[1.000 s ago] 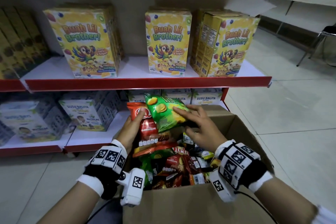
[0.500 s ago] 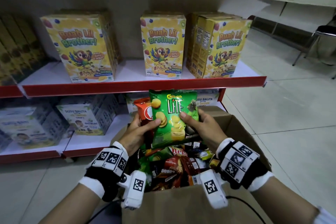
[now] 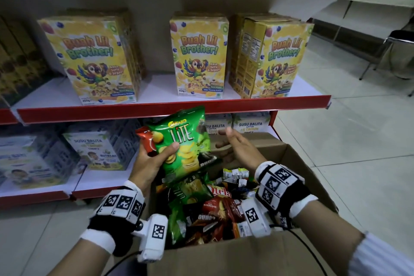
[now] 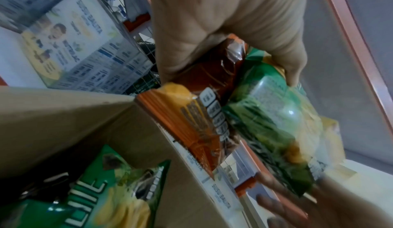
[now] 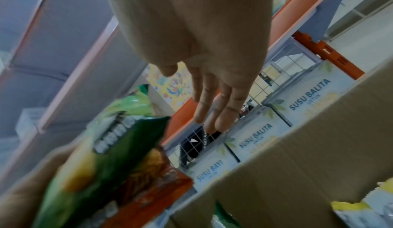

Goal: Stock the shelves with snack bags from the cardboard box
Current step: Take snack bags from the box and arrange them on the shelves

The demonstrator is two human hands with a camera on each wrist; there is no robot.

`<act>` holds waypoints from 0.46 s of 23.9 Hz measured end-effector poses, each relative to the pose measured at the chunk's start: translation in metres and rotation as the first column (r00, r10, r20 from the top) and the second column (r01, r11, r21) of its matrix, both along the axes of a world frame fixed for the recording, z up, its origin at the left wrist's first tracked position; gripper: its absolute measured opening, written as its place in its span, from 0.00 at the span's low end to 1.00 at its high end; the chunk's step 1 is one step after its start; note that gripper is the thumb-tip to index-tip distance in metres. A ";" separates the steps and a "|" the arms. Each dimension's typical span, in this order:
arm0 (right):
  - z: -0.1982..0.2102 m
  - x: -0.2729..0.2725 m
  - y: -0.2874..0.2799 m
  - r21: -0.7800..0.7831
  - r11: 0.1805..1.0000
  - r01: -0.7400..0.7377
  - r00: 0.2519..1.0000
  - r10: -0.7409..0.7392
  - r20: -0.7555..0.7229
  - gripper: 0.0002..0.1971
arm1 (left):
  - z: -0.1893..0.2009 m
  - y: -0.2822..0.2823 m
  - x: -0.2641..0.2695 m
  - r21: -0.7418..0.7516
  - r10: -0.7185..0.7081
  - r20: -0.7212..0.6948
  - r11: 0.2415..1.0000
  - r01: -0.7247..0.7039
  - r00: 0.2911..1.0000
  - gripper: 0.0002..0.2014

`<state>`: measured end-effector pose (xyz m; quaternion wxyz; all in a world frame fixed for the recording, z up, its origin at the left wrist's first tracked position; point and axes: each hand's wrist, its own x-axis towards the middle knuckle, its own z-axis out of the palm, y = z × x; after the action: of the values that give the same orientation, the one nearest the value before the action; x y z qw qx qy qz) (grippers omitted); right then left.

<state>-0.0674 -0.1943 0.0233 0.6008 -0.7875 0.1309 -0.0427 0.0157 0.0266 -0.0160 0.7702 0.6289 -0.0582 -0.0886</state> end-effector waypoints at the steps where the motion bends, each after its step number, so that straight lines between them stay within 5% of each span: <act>1: -0.009 0.007 -0.002 -0.026 0.999 0.021 0.999 -0.021 -0.033 0.21 | -0.003 0.008 0.006 -0.006 0.027 0.000 1.000 -0.027 1.000 0.29; 5: -0.056 0.031 -0.003 -0.374 0.903 -0.213 0.941 0.086 -0.328 0.25 | -0.010 0.031 0.018 0.006 0.051 -0.017 0.999 -0.051 0.999 0.25; 11: -0.115 0.059 0.029 -0.247 0.891 -0.380 0.836 0.217 -0.504 0.50 | -0.024 0.043 0.033 0.003 0.092 -0.021 0.996 -0.092 0.996 0.20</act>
<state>-0.0081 -0.1650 -0.0918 0.4072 -0.8761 0.1346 0.2202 0.0484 0.0692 -0.0405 0.7733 0.6309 -0.0210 -0.0596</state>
